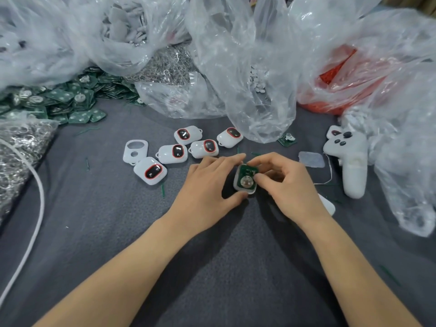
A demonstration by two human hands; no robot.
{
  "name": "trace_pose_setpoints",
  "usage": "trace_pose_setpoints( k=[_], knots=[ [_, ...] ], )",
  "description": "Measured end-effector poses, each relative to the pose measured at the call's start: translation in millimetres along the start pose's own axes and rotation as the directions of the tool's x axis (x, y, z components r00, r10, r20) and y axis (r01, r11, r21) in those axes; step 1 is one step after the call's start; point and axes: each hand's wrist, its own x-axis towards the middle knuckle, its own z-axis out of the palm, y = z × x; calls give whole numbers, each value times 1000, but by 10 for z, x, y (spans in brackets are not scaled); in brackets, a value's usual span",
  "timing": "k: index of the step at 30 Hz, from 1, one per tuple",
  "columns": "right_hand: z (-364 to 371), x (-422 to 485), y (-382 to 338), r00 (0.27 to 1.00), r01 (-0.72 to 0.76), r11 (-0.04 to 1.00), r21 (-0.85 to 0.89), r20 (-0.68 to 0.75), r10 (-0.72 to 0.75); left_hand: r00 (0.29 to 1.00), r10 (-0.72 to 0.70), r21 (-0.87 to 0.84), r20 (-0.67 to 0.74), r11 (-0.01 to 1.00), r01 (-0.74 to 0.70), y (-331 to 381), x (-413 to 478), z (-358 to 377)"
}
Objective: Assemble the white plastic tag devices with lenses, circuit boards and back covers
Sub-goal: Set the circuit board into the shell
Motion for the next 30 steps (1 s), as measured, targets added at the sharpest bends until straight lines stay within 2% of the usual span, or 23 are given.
trace_pose_setpoints(
  k=[18, 30],
  knots=[
    [102, 18, 86, 987, 92, 980, -175, -117, -114, 1000, -8, 24, -4, 1000, 8, 8, -1, 14],
    [105, -12, 38, 980, 143, 963, -231, -106, -171, 1000, -10, 16, -10, 1000, 10, 2, 0, 15]
  ],
)
